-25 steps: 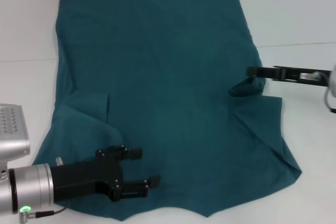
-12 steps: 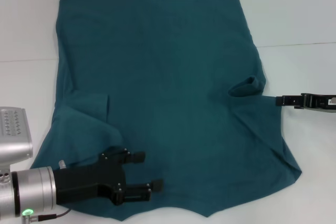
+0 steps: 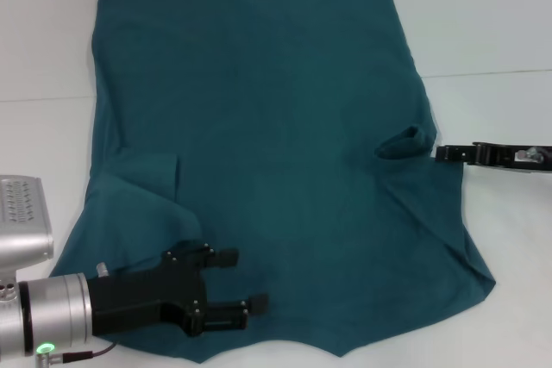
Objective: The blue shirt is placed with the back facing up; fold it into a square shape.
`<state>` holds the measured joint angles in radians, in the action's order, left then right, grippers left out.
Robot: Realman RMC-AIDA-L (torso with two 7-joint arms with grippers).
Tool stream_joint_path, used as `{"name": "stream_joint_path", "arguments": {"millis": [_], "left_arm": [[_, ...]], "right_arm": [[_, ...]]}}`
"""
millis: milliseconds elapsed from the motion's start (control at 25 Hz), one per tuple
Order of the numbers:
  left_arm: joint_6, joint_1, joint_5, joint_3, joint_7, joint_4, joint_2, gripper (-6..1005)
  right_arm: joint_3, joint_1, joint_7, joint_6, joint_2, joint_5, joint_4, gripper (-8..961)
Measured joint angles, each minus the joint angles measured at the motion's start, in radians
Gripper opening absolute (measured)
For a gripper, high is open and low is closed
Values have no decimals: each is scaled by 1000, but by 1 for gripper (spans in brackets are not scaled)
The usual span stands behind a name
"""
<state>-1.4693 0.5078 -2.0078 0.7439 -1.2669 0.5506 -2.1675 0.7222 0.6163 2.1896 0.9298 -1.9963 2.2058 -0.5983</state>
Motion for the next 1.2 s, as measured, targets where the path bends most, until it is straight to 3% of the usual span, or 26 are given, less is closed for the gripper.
{"name": "stream_joint_path", "arguments": {"millis": [280, 480, 960, 1200], "left_arm": [[0, -4, -2, -4, -1, 1, 3, 877], [0, -5, -4, -4, -3, 3, 3, 876], [0, -5, -1, -5, -2, 2, 3, 876], [1, -2, 0, -5, -2, 2, 2, 877]], "right_arm": [[0, 34, -15, -39, -2, 1, 54, 698], [0, 32, -21, -40, -4, 1, 54, 633], [-1, 20, -22, -42, 4, 1, 45, 632], [1, 23, -27, -64, -3, 2, 58, 631]]}}
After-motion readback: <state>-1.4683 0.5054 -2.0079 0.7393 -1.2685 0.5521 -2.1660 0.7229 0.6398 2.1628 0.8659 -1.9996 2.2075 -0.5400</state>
